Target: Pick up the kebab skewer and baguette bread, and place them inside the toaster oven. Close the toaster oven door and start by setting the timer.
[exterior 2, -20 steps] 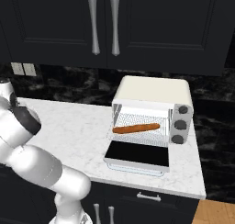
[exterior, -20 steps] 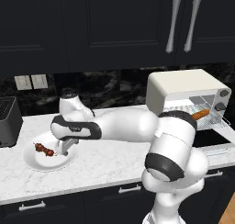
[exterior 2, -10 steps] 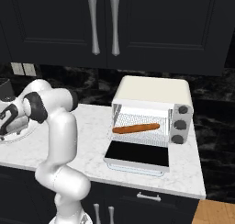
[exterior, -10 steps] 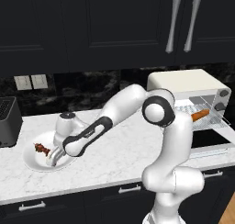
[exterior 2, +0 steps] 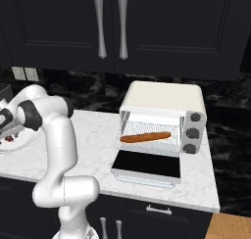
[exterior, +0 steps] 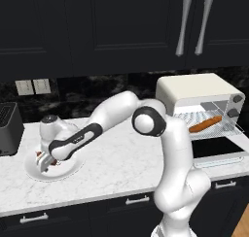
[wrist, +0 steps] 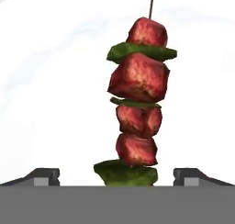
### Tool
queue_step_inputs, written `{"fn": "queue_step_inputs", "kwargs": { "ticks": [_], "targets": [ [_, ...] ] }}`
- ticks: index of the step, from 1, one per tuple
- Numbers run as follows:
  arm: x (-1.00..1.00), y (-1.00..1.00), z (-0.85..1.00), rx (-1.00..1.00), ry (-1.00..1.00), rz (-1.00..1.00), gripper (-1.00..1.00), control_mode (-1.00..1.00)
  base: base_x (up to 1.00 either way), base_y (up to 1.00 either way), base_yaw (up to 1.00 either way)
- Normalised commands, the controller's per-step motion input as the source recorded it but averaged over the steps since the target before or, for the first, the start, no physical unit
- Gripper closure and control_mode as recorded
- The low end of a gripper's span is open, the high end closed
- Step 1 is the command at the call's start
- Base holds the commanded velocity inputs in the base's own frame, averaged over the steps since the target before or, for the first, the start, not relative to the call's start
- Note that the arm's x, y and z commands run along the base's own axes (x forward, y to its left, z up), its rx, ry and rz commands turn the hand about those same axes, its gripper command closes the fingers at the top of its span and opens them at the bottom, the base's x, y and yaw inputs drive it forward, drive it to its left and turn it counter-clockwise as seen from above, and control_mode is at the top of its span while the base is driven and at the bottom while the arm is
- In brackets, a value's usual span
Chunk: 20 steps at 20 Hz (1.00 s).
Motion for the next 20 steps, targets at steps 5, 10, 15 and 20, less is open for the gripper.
{"fn": "queue_step_inputs", "kwargs": {
  "ticks": [5, 10, 15, 20],
  "targets": [
    [0.38, 0.01, -0.02, -0.09, 0.04, -0.03, -1.00, -1.00, 0.00, 0.00, 0.00],
    [0.05, -0.04, -0.15, -0.05, 0.11, -0.05, -1.00, -1.00, 0.00, 0.00, 0.00],
    [-0.10, 0.00, -0.20, -0.03, 0.12, -0.07, -1.00, -1.00, 0.00, 0.00, 0.00],
    [0.00, -0.03, -0.23, 0.00, 0.11, -0.06, 1.00, -1.00, 0.00, 0.00, 0.00]
  ]
}}
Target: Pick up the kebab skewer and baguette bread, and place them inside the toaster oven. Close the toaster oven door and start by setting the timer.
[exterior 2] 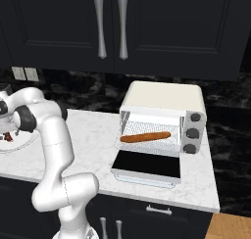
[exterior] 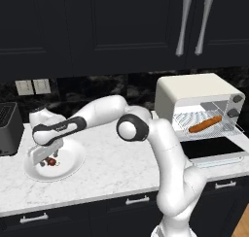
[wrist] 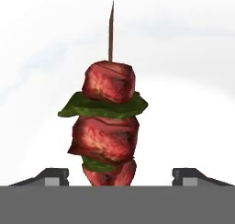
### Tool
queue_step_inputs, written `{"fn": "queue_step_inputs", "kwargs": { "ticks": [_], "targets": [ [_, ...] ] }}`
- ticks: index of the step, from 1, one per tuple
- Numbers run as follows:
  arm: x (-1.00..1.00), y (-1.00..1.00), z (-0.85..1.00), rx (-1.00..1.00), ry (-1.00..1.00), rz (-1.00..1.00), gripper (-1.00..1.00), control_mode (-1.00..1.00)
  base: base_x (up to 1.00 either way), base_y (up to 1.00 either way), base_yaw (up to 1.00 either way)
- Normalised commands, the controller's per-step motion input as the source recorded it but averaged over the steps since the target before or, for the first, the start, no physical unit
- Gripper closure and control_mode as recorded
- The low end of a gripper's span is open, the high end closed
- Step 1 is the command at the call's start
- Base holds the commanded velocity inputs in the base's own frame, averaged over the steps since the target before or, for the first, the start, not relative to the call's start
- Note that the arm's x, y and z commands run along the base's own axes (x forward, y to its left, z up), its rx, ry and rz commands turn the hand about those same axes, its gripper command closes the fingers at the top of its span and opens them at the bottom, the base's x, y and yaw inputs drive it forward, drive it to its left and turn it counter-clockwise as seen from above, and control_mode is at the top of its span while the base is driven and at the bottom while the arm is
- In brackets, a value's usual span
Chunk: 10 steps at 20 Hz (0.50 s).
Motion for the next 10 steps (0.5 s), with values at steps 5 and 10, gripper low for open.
{"fn": "queue_step_inputs", "kwargs": {
  "ticks": [5, 10],
  "targets": [
    [-0.19, -0.26, -0.09, 0.00, 0.10, -0.03, 1.00, -1.00, 0.00, 0.00, 0.00],
    [-0.45, -0.38, 0.03, 0.00, 0.05, -0.01, 1.00, -1.00, 0.00, 0.00, 0.00]
  ]
}}
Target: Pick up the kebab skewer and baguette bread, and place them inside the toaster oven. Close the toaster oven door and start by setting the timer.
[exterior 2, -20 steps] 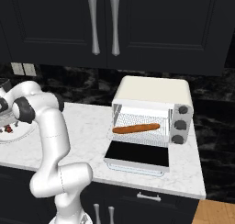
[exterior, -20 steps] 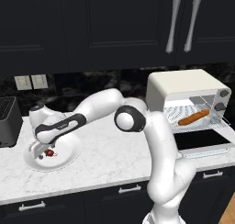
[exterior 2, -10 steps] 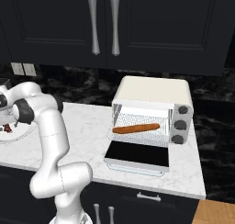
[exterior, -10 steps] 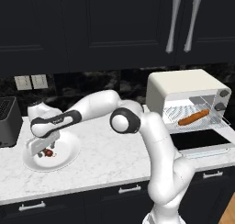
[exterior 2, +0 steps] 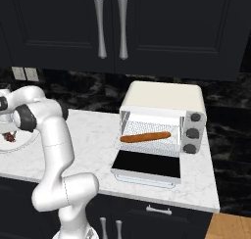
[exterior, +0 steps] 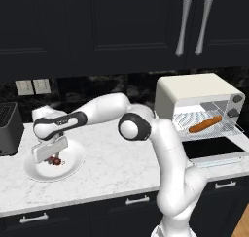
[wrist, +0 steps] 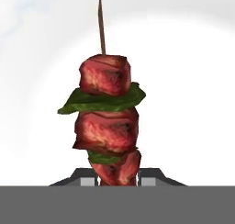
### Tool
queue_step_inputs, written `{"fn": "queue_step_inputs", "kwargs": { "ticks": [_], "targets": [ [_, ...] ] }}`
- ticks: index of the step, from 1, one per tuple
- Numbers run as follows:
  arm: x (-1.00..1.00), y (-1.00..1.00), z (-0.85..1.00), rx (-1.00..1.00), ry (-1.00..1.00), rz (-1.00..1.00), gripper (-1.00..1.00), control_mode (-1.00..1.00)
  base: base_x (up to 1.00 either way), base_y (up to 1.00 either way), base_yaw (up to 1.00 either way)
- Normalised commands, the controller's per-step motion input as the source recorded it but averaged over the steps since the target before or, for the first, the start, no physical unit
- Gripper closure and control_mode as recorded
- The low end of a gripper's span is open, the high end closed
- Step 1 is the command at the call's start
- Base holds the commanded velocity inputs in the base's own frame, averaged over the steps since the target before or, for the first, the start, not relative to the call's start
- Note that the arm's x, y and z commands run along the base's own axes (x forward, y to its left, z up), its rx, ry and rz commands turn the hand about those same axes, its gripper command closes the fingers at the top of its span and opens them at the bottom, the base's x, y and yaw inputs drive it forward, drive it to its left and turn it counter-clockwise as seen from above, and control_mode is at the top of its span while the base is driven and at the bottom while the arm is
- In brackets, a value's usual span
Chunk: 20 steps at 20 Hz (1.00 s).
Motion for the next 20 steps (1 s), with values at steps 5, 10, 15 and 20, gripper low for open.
{"fn": "queue_step_inputs", "kwargs": {
  "ticks": [5, 10, 15, 20],
  "targets": [
    [-0.63, -0.50, 0.35, 0.00, 0.00, -0.01, 1.00, -1.00, 0.00, 0.00, 0.00],
    [-0.67, -0.63, 0.71, 0.00, 0.00, -0.01, 1.00, -1.00, 0.00, 0.00, 0.00],
    [-0.79, -0.67, 0.52, 0.00, 0.00, 0.00, 1.00, -1.00, 0.00, 0.00, 0.00],
    [-0.70, -0.73, 0.45, 0.00, 0.00, 0.00, 1.00, -1.00, 0.00, 0.00, 0.00]
  ]
}}
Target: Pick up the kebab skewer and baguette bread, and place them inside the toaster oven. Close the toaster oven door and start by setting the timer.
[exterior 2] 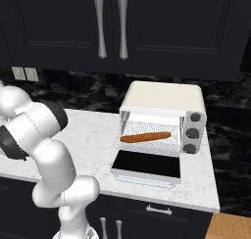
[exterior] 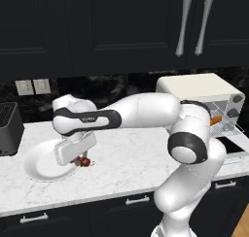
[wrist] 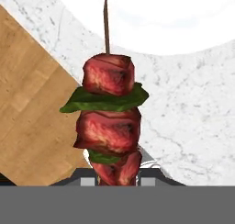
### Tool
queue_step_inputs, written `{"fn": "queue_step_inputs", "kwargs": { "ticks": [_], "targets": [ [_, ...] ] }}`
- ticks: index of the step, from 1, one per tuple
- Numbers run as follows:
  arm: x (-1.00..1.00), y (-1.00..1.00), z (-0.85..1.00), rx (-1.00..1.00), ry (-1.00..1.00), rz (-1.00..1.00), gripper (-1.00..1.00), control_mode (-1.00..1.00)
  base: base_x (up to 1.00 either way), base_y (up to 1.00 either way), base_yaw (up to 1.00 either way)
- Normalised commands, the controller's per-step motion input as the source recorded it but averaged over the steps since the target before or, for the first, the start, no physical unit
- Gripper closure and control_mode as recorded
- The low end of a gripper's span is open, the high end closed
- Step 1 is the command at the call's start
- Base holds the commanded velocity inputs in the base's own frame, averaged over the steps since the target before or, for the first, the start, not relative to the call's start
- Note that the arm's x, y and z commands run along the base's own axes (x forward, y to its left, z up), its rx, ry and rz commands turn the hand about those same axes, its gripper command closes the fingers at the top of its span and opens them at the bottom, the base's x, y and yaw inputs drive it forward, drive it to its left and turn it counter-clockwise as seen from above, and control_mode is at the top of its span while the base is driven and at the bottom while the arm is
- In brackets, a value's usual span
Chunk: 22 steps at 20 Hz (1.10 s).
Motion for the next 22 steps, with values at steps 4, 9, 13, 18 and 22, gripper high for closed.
{"fn": "queue_step_inputs", "kwargs": {
  "ticks": [4, 9, 13, 18, 22],
  "targets": [
    [-0.42, -0.83, 0.72, 0.00, 0.00, -0.02, 1.00, -1.00, 0.00, 0.00, 0.00],
    [-0.38, -1.00, 0.67, 0.00, 0.00, 0.00, 1.00, -1.00, 0.00, 0.00, 0.00],
    [-0.52, -1.00, 0.50, 0.00, 0.00, 0.03, 1.00, -1.00, 0.00, 0.00, 0.00],
    [-0.47, -1.00, 0.35, 0.00, 0.00, 0.13, 1.00, -1.00, 0.00, 0.00, 0.00],
    [-0.47, -1.00, 0.25, 0.00, -0.03, 0.13, 1.00, -1.00, 0.00, 0.00, 0.00]
  ]
}}
